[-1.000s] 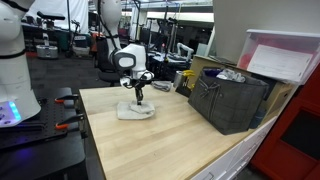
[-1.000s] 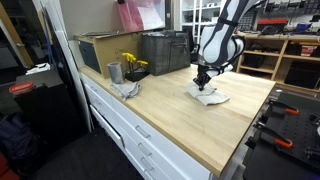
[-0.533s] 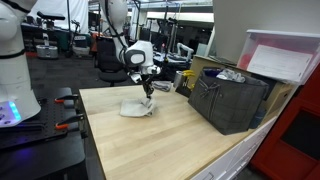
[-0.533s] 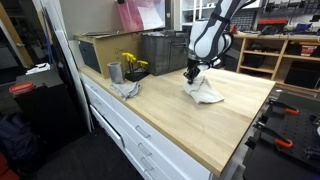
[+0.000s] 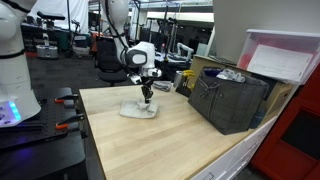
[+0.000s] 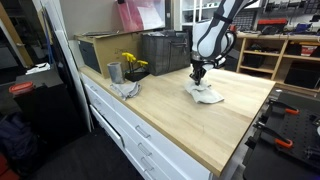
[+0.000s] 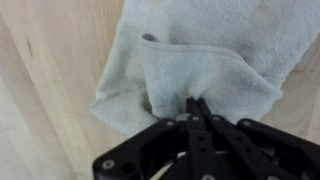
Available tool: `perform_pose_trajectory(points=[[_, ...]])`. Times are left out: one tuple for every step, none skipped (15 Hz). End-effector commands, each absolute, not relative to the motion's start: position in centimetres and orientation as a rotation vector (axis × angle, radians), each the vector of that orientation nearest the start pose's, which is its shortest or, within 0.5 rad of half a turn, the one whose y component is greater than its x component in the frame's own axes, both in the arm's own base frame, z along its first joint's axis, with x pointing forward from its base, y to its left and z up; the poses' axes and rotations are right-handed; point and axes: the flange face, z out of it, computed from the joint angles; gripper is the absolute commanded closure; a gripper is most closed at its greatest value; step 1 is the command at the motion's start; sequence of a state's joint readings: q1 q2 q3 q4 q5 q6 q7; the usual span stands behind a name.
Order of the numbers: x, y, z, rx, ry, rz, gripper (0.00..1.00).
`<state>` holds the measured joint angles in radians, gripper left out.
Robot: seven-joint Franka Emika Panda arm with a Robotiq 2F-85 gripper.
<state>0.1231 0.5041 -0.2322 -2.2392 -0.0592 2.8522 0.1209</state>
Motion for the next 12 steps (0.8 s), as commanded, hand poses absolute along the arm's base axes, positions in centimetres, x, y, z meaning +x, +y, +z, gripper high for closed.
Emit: perform_pose_trajectory(points=[[52.2,-6.1,16.5,-3.252,0.325,-0.102,0.99],[51.7,-6.0,16.5,-3.254,0.37,-0.08,0.99],[51.2,-5.9,16.6,-3.253,0.414,-0.065,0.99],[50.7,-5.6,17.0,-3.246,0.447,-0.063,0.73],[50.3,-5.5,17.4,-3.248,0.477,-0.07,0.72],[49.9,-5.1,18.2,-3.252,0.5,-0.091,0.65],[49.6,-5.0,18.9,-3.252,0.516,-0.109,0.58],[49.4,-4.7,20.1,-3.246,0.52,-0.147,0.49],[49.3,-4.5,21.0,-3.238,0.523,-0.171,0.43],[49.1,-4.1,22.2,-3.218,0.513,-0.203,0.36],[49.0,-3.8,23.2,-3.205,0.51,-0.226,0.27],[49.0,-3.7,24.2,-3.192,0.498,-0.248,0.21]])
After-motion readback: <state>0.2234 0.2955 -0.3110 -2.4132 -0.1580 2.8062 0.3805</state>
